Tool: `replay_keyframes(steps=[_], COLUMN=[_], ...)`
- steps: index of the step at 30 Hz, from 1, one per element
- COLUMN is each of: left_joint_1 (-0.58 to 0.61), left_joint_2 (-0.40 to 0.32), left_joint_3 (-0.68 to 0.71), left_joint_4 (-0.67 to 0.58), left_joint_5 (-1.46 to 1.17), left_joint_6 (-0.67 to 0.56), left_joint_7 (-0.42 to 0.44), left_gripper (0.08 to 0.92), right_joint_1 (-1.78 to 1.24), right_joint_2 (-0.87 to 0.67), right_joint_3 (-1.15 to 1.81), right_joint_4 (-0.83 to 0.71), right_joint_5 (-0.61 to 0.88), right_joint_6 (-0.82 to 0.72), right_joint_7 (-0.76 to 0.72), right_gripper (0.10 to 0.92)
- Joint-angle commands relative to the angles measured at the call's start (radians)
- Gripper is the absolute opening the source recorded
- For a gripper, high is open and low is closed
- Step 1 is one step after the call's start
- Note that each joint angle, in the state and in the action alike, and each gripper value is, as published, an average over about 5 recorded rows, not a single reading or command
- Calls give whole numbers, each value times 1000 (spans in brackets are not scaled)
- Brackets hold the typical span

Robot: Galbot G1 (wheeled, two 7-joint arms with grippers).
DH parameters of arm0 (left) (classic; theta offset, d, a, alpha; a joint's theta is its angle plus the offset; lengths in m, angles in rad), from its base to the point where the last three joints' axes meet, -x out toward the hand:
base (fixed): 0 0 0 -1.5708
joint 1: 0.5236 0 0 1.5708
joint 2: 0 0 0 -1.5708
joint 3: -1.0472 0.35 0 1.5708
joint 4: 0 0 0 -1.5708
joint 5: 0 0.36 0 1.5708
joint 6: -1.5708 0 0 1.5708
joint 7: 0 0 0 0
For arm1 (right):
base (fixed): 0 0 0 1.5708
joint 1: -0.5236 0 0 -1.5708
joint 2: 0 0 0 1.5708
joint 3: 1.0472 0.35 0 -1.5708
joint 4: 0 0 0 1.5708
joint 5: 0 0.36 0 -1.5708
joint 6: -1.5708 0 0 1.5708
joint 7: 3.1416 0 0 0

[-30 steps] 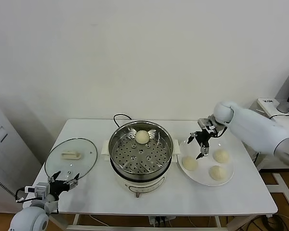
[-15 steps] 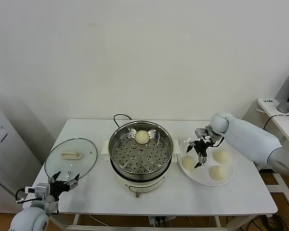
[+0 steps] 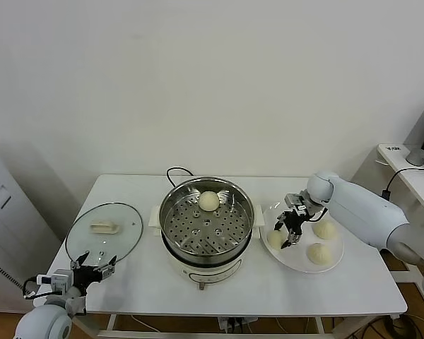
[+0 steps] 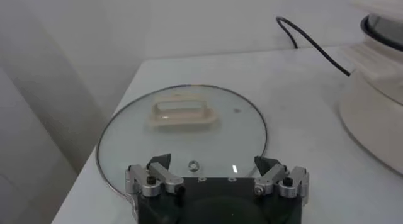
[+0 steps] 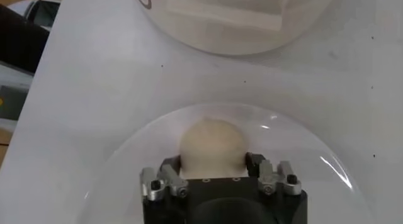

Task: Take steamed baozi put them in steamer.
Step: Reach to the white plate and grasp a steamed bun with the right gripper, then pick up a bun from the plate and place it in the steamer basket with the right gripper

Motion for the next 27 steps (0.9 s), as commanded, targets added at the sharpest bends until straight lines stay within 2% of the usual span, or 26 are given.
replay_keyframes(steps=[1, 7, 18, 27], left_joint_1=[0, 1, -8, -11], left_joint_2=[-3, -10, -8, -7], left_joint_3=[0, 0, 0, 4], left_joint_4=[0, 1, 1, 3], left_joint_5=[1, 3, 2, 0], left_joint_6=[1, 1, 7, 7], left_joint_7=[-1, -3, -6, -7], left_gripper=[823, 823, 823, 823], right_joint_1=[-7, 95, 561, 815], right_joint_2=[-1, -51, -210, -186], right_joint_3=[18, -85, -410, -520], right_joint_4=[-3, 70, 343, 450], right_joint_5=[-2, 65, 368, 603], right_joint_6=[-2, -18, -158, -280], right_joint_7=[3, -19, -85, -47], right_gripper=[557, 519, 518, 518])
